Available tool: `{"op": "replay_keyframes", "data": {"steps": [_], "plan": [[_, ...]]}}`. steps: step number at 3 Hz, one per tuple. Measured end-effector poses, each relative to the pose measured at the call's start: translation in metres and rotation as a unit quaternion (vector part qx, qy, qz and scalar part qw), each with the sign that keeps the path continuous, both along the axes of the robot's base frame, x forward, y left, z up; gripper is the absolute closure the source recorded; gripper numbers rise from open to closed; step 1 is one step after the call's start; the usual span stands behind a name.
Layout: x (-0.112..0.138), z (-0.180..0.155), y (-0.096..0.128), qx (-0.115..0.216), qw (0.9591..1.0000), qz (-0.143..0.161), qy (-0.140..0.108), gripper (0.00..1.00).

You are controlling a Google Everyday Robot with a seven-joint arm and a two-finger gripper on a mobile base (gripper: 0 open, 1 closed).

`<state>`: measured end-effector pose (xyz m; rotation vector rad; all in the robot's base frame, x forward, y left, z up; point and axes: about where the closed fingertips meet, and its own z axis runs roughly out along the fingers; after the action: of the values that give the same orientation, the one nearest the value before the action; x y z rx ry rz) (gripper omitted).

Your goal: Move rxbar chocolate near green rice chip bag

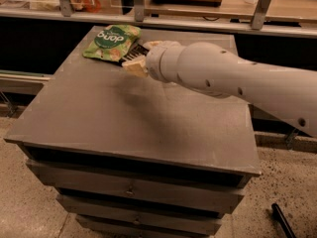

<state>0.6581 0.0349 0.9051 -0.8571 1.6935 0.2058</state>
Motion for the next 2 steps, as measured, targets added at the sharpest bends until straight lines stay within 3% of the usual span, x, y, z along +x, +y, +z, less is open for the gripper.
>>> {"op": "replay_keyframes", "data": {"steps": [2], "plan": [[0.046, -0.026, 0.017, 0.039, 0.9987, -0.016, 0.028, 1.0]]}}
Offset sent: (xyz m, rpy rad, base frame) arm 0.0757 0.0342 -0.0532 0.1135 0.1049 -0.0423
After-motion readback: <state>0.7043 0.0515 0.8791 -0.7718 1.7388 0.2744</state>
